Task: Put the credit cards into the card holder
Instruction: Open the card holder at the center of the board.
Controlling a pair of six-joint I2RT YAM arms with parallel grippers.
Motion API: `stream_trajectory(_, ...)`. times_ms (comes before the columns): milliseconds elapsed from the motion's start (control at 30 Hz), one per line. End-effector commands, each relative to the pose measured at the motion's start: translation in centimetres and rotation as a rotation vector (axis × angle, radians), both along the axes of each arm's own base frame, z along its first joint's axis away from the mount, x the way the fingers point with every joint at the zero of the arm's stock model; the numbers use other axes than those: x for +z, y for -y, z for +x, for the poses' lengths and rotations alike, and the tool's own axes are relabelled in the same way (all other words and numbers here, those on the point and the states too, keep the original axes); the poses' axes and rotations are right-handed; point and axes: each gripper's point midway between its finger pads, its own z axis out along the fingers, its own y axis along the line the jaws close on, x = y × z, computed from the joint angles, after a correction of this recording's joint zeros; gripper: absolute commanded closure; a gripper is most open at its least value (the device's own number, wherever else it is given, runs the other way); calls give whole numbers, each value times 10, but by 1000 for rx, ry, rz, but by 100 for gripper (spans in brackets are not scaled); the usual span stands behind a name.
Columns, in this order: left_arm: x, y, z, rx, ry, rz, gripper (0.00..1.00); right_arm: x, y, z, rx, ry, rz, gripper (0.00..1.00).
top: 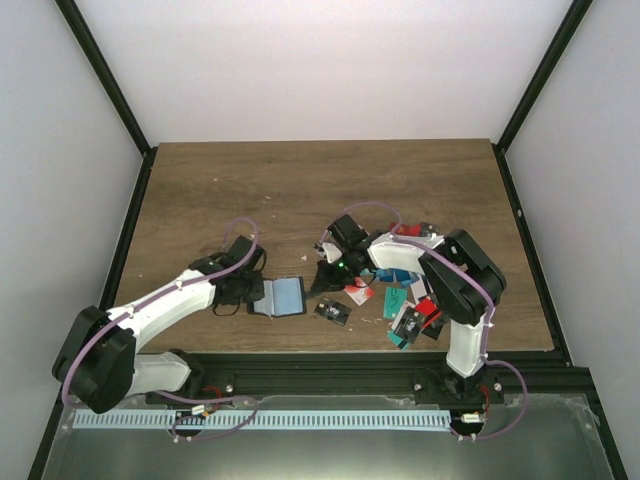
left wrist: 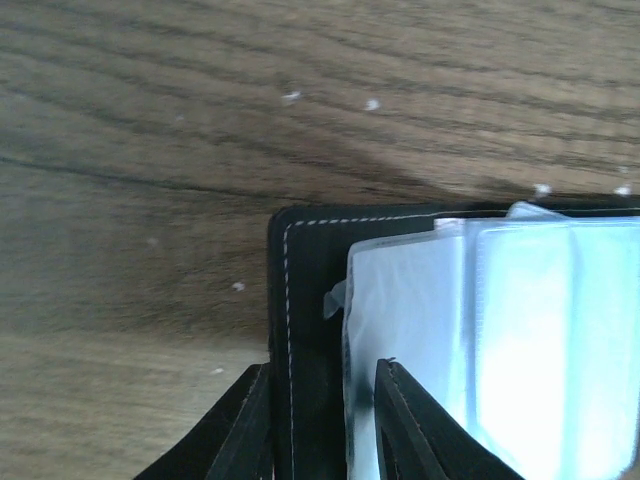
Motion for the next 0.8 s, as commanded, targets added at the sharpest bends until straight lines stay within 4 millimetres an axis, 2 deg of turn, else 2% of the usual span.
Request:
stream_trajectory(0,5,-10,-3,92,-1,16,63,5,0,12,15,58,-23,99)
stream_trajectory(100,0,-4,-8,98,-44,-18,59,7,0,13,26,71,-29,99)
stream_trajectory(167,5,0,-8,108,-44,-44,56,13,0,14,35,83,-27,99)
stream_trajectory(267,26,-3,-2,134,6,-54,51,29,-1,14,40,105,-4,94)
stream_trajectory(467,65,7,9,137,64,-116,50,58,3,11,27,138,17,76)
stream_trajectory(633,90,24,16,76,113,-196,50,66,24,5,-17,168,-53,61)
stream_trajectory(767,94,47,15,-27,124,-277,50,68,49,1,-99,193,-127,51)
